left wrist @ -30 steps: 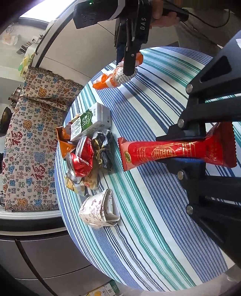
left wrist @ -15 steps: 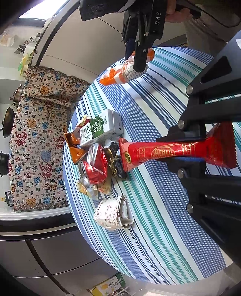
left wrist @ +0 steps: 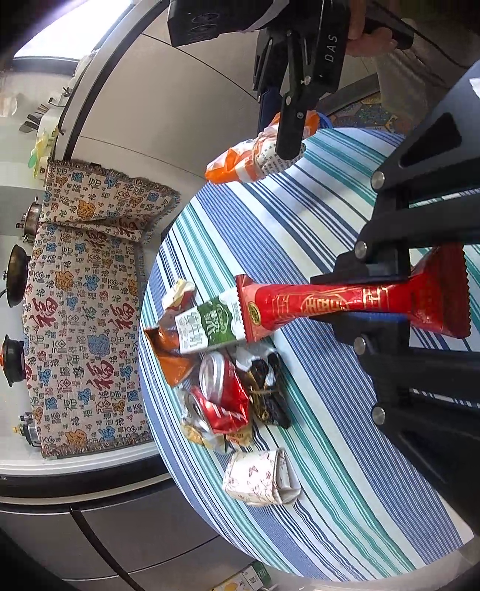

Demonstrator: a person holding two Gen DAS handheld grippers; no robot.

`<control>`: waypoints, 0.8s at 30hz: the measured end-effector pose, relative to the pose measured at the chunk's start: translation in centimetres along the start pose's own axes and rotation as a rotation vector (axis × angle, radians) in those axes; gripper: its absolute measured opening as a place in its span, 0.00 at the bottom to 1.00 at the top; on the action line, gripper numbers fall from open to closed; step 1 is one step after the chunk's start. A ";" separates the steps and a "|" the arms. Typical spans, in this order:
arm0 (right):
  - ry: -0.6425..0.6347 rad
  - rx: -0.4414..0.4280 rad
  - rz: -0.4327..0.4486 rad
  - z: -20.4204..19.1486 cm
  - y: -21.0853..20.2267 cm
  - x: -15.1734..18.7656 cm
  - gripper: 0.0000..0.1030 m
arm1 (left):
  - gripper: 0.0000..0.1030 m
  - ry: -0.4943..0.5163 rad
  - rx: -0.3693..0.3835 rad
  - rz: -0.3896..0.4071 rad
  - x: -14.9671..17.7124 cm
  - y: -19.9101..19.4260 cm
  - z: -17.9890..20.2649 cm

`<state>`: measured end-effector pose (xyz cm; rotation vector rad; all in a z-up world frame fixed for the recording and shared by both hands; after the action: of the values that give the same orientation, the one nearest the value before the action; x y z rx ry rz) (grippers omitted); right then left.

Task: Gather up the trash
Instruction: 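Carry both items over the blue wastebasket and open both tools to drop them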

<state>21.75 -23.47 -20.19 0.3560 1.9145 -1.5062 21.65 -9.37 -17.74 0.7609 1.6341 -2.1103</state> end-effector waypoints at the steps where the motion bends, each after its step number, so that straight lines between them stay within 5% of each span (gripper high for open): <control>1: 0.012 0.008 0.006 0.6 -0.4 0.1 0.41 | 0.10 0.005 0.014 -0.004 -0.2 0.1 0.6; 12: 0.205 0.201 0.053 11.5 -6.5 2.8 0.41 | 0.10 0.103 0.200 -0.043 -3.0 2.8 11.2; 19: 0.247 0.388 -0.009 19.5 -8.2 4.4 0.41 | 0.10 0.170 0.331 -0.118 -4.3 6.8 19.9; 24: 0.282 0.428 -0.065 24.8 -7.4 6.9 0.41 | 0.10 0.176 0.404 -0.218 -4.5 12.0 24.7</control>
<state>20.56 -50.12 -21.85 0.7358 1.8086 -1.9993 27.45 -36.47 -19.63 0.9496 1.4437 -2.6440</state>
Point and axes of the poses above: each gripper's, at about its wrist camera, not at the fingertips, and y roughly the way its jaws point, z to its right, x to its underside, the point moved 3 cm from there along y, roughly the way its jaws point, and after that the axes turned 10 degrees about -y, right-handed, at the moved point
